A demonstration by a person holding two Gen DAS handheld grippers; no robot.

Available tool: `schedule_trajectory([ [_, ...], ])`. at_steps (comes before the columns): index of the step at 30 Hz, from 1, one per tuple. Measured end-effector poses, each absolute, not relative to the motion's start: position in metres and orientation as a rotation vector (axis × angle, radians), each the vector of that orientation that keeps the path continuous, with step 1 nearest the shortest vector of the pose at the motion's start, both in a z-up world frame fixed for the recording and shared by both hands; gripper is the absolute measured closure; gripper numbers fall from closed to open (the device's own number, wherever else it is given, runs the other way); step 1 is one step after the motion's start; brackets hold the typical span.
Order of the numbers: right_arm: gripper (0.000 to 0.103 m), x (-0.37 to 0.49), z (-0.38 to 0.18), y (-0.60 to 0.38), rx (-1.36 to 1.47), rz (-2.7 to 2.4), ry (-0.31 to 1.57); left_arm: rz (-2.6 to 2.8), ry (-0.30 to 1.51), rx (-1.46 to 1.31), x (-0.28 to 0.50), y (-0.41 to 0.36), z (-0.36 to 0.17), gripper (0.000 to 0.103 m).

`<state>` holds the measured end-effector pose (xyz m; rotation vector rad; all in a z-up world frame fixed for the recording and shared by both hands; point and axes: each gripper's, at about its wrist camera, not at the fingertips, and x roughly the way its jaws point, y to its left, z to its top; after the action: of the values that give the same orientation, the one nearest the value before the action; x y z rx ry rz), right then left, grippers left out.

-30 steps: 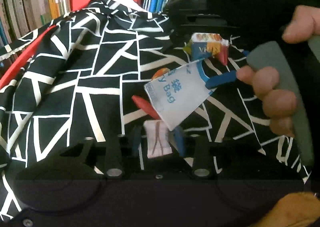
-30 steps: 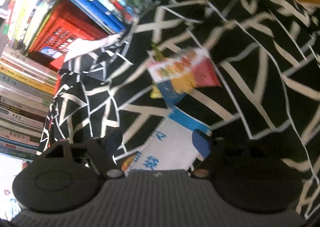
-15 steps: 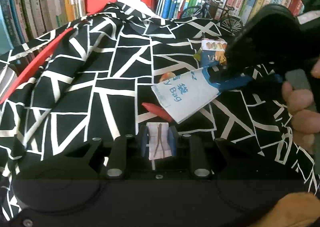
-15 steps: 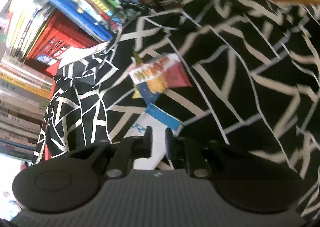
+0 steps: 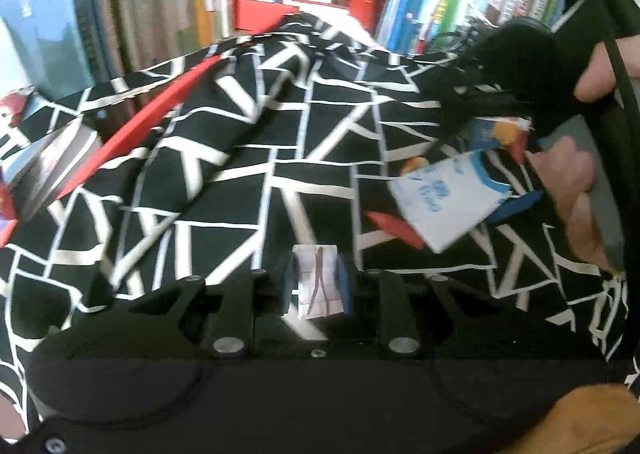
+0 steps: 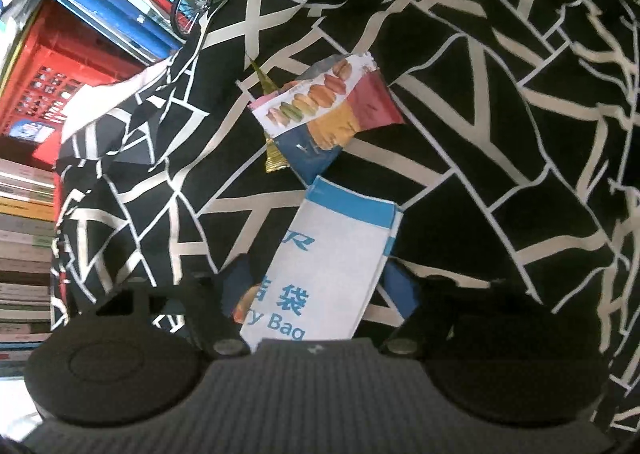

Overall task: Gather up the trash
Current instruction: 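Grasp the small white paper packet with the left tool while the right tool grasps the white-blue bag, then lift and carry the white packet and white-blue bag down over the bin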

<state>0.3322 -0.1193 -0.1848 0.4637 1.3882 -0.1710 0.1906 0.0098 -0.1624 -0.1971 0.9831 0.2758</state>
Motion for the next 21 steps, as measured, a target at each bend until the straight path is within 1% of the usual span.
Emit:
schedule_trajectory([
  [3, 0.043, 0.331, -0.184, -0.124, 0.482, -0.183, 1.384, 0.292, 0.976, -0.204, 0.186, 0.017, -0.161, 0.082],
  [5, 0.049, 0.329, -0.181, -0.126, 0.497, -0.183, 1.374, 0.294, 0.975, -0.207, 0.184, 0.019, -0.161, 0.082],
  [7, 0.061, 0.326, -0.176, -0.129, 0.501, -0.171, 1.370, 0.292, 0.975, -0.207, 0.183, 0.020, -0.161, 0.082],
  [9, 0.068, 0.325, -0.172, -0.131, 0.494, -0.160, 1.365, 0.287, 0.971, -0.205, 0.182, 0.019, -0.160, 0.082],
  [12, 0.073, 0.320, -0.169, -0.135, 0.496, -0.155, 1.367, 0.280, 0.964, -0.213, 0.180, 0.018, -0.157, 0.082],
  [14, 0.080, 0.317, -0.167, -0.137, 0.499, -0.152, 1.367, 0.280, 0.959, -0.220, 0.178, 0.017, -0.154, 0.082],
  [15, 0.099, 0.316, -0.166, -0.138, 0.488, -0.153, 1.369, 0.279, 0.955, -0.222, 0.177, 0.016, -0.152, 0.082],
  [21, 0.098, 0.310, -0.158, -0.143, 0.478, -0.134, 1.366, 0.274, 0.944, -0.233, 0.171, 0.014, -0.145, 0.082],
])
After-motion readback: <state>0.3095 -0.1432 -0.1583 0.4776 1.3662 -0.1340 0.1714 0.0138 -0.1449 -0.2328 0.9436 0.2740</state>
